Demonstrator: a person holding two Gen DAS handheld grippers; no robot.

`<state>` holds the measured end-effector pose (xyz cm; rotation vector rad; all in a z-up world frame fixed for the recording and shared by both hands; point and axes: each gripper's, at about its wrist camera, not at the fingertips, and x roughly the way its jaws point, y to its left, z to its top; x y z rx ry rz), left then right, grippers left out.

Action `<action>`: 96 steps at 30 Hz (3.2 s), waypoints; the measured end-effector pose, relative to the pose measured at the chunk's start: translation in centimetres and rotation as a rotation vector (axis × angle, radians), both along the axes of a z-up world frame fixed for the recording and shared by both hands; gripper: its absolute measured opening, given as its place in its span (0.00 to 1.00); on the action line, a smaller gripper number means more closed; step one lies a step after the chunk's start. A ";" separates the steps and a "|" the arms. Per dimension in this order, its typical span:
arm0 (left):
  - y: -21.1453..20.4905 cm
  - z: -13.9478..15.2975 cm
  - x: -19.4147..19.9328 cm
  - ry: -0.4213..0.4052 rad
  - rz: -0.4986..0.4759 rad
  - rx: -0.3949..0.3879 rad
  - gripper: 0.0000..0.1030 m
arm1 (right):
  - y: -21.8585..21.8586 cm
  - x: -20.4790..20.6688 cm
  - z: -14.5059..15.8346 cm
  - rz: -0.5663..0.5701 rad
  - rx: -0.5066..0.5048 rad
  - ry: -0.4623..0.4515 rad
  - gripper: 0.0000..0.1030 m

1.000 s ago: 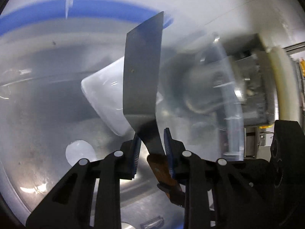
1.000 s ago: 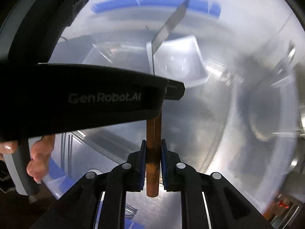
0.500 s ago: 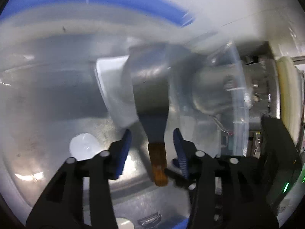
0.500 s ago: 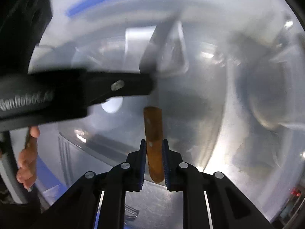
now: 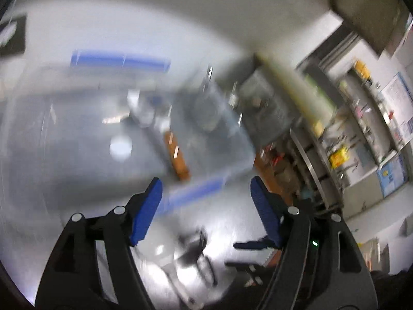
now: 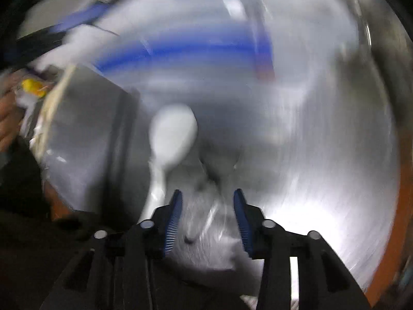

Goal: Organize utensils
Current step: 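Lift the knife into the clear box and open the right gripper, then grasp the metal peeler by its handle with the right gripper, then carry the peeler into the clear box and open the right gripper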

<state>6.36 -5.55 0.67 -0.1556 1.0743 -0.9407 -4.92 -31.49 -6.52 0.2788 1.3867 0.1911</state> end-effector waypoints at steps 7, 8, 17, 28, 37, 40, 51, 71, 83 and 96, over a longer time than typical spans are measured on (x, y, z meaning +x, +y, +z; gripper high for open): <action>-0.2 -7.7 -1.7 0.205 -0.035 0.134 0.66 | 2.8 -0.9 -4.7 -0.045 -0.037 0.074 0.29; 0.0 -8.1 -1.7 0.230 -0.034 0.122 0.66 | 3.0 -0.6 -4.7 -0.040 -0.047 0.068 0.18; -2.1 -12.8 -3.9 0.413 -0.115 0.127 0.66 | -3.0 -2.3 -7.4 -0.263 0.347 0.106 0.04; -5.6 -15.9 -3.6 0.418 -0.097 0.222 0.65 | -3.5 -3.5 -8.0 -0.283 0.442 0.094 0.07; -7.6 -17.2 -3.2 0.411 -0.085 0.302 0.59 | 1.1 -3.8 -2.4 -0.083 0.119 -0.026 0.40; -7.6 -17.5 -3.1 0.413 -0.059 0.305 0.47 | 3.3 -3.2 -2.9 0.015 0.059 -0.024 0.40; -6.2 -18.3 -2.7 0.496 -0.003 0.265 0.27 | 5.4 -1.8 -6.9 0.058 -0.079 0.040 0.30; -3.2 -17.2 -1.3 0.541 0.086 0.168 0.33 | 2.7 -1.2 -8.1 0.043 0.016 0.055 0.03; -6.7 -18.5 -2.9 0.579 -0.003 0.215 0.33 | -5.0 -3.6 -11.3 -0.132 0.588 0.090 0.02; -8.5 -14.8 -4.3 0.428 -0.079 0.159 0.09 | -2.9 -3.7 -7.3 -0.102 0.531 0.025 0.03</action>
